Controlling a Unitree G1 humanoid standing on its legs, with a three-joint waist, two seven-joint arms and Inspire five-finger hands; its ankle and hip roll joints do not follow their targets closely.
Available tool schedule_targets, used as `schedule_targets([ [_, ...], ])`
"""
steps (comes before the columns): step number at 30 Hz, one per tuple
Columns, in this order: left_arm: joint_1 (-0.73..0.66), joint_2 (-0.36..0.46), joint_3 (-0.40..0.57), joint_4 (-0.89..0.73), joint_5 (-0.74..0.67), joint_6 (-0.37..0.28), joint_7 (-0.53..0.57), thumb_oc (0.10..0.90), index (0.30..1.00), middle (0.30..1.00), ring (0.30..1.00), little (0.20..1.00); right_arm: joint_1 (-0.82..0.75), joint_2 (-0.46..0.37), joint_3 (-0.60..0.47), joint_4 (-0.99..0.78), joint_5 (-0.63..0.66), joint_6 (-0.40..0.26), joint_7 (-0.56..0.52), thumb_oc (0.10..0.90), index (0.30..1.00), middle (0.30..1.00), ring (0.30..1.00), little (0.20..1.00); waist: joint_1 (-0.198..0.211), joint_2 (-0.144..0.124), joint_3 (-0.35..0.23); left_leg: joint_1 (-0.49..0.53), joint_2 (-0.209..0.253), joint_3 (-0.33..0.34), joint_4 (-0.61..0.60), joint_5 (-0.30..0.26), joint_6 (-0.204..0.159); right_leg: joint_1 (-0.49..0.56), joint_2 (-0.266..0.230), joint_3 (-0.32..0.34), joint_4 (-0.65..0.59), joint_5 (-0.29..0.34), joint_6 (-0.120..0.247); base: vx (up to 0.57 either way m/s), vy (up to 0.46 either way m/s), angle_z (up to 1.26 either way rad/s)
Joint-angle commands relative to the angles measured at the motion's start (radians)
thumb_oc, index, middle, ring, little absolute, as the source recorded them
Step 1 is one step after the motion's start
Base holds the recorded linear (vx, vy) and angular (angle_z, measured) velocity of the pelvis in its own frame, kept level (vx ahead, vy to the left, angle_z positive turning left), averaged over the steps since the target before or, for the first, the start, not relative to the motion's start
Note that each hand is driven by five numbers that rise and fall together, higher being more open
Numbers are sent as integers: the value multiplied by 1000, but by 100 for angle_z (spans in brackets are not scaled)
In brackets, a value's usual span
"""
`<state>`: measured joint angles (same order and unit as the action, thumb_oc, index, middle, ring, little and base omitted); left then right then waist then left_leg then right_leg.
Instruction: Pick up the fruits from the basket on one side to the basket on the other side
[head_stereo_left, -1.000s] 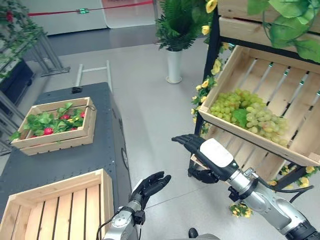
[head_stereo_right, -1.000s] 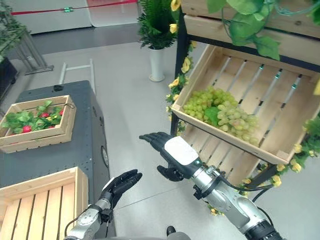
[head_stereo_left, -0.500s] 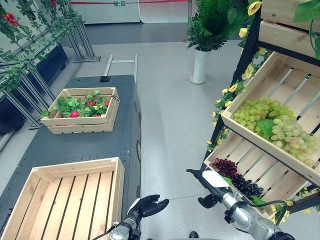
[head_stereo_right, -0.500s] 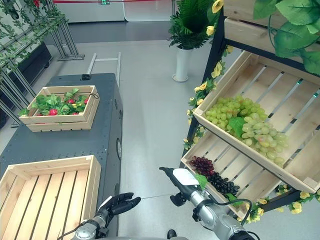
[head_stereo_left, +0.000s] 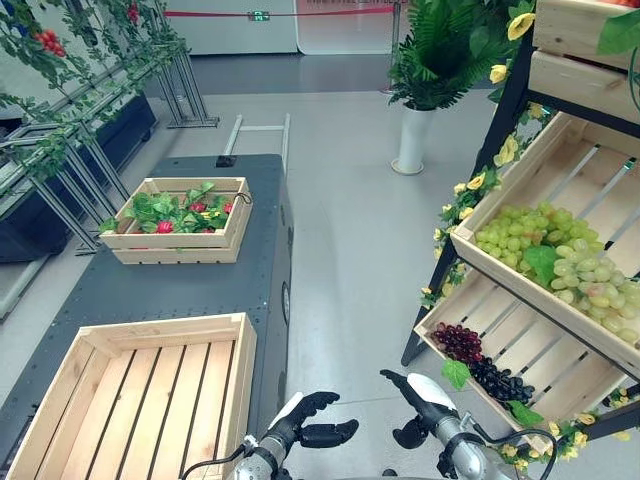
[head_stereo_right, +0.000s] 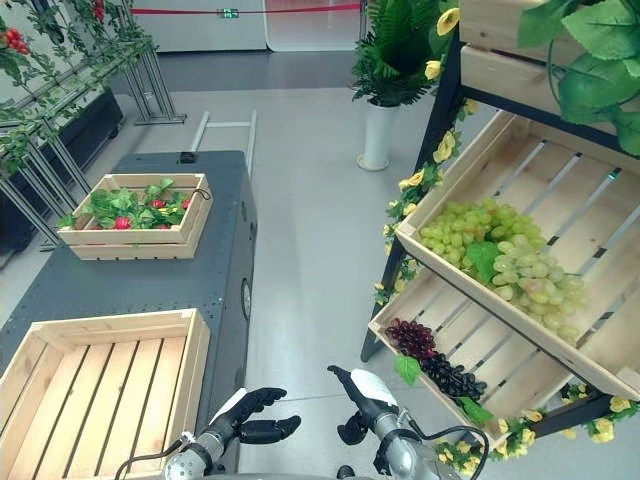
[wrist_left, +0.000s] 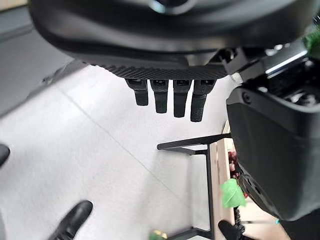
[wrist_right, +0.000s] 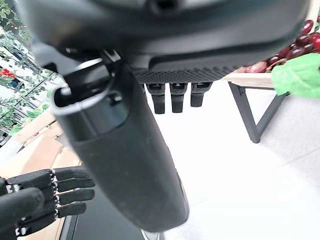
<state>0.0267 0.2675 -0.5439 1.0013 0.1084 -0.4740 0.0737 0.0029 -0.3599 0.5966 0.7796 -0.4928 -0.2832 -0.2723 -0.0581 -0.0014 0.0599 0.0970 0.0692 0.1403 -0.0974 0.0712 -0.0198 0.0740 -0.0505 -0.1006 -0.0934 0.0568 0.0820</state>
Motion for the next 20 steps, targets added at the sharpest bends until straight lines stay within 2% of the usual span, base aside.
schedule_targets([
  [1,-161,9,-22,6,51,-124,34,800,900,900,900,900,-103,20,-18,25,110,10,-7,800,900,900,900,900,39,-3,26,49,-99,-40,11,-167,45,45,27,-60,46,-116,-7,-6,18,18],
  [6,-177,1,-65,21,65,-83,-11,800,900,900,900,900,-113,48,-17,117,174,74,71,800,900,900,900,900,54,0,25,44,-104,-68,10,-161,41,54,21,-84,43,-118,-9,3,6,21],
  [8,-180,-1,-69,29,65,-77,-20,800,900,900,900,900,-119,57,-14,155,185,89,72,800,900,900,900,900,59,2,26,43,-104,-75,10,-159,40,57,19,-91,42,-118,-11,2,-5,24],
  [14,-191,-3,-72,48,56,-84,-37,800,900,900,900,900,-137,74,-18,213,204,95,73,800,900,900,900,900,73,4,25,41,-107,-95,10,-154,38,64,16,-105,40,-120,-15,5,-1,16],
  [20,-170,-7,-56,61,52,-46,-81,800,900,900,900,900,-129,83,-27,223,192,105,92,800,900,900,900,900,77,2,20,45,-108,-102,10,-155,35,72,16,-112,36,-121,-15,14,3,8],
])
